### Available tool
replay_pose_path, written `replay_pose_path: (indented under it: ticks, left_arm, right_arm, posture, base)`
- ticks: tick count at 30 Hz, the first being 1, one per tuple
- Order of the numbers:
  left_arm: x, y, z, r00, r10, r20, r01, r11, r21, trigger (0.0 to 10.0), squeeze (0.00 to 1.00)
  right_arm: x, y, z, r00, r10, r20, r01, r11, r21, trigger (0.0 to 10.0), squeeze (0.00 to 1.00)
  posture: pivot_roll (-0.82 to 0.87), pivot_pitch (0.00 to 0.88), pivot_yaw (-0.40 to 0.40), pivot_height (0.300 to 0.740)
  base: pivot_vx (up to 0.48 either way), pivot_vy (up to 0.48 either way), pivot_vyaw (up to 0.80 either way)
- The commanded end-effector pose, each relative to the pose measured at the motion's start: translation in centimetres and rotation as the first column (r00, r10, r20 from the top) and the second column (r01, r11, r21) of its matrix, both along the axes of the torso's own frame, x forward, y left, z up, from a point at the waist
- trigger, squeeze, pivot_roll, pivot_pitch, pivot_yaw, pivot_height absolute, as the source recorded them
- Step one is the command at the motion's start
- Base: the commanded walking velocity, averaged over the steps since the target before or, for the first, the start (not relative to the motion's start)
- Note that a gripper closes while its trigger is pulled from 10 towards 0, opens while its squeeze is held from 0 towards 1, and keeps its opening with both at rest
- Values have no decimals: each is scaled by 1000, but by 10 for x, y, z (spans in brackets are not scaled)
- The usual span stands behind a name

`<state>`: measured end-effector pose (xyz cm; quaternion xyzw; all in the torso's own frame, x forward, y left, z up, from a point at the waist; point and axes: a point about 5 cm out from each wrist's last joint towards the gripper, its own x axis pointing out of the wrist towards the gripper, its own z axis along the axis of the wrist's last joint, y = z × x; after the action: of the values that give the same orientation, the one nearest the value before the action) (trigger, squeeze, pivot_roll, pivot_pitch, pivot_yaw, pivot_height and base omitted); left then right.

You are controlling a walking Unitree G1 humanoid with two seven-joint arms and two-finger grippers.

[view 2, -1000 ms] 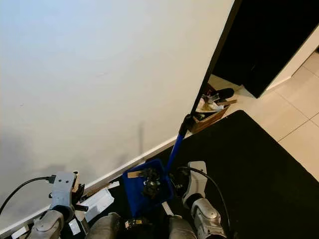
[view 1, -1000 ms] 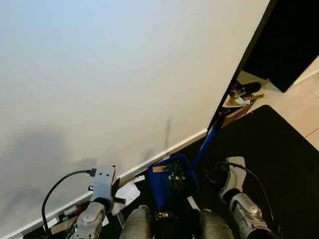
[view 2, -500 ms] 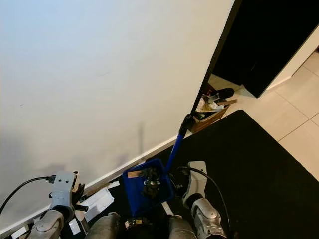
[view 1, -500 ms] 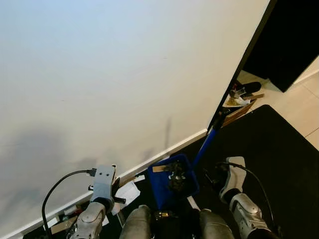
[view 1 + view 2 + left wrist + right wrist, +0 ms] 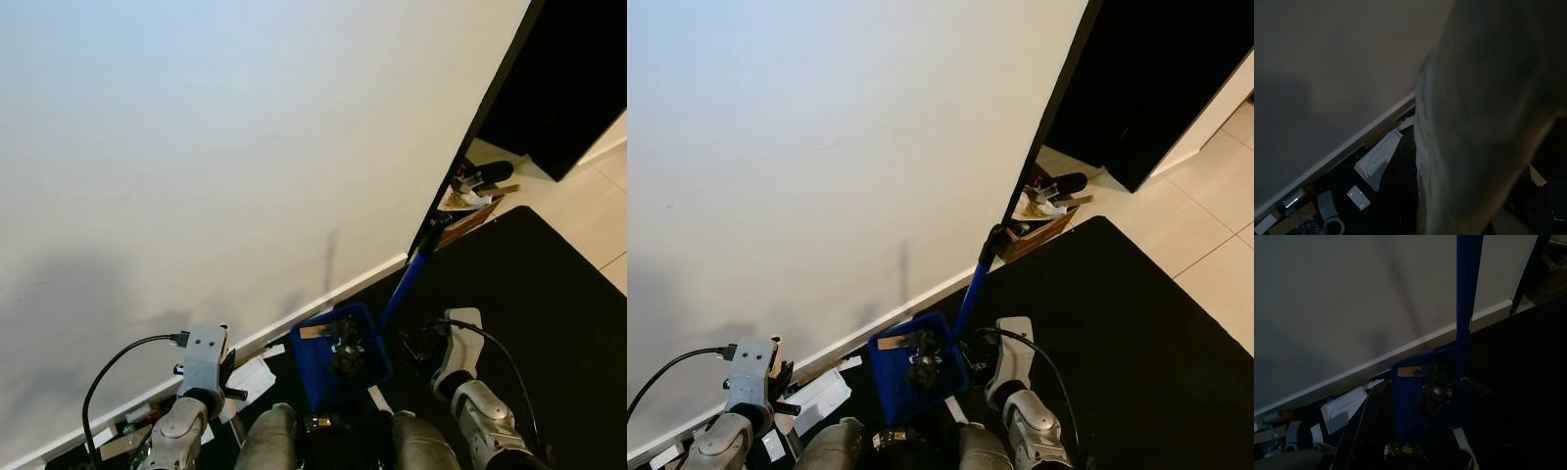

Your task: Sweep floor

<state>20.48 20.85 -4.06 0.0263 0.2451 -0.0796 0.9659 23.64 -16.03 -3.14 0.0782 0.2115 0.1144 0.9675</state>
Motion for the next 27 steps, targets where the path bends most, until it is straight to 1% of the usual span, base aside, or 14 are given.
replay_pose_path:
  ticks: [1,27]
  left_arm:
    - [-5,-14,-6,1000,-20,-22,19,999,-41,10000,0]
    - [-5,-13,-5,1000,-20,-21,19,999,-40,10000,0]
  right_arm:
    - [-5,-4,-3,1000,-11,-21,11,1000,0,10000,0]
    - [-4,-3,-3,1000,-11,-19,11,1000,0,10000,0]
  posture:
    - [80,153,-30,740]
    - [80,158,-27,740]
  base:
    - [0,0,0]
    - [0,0,0]
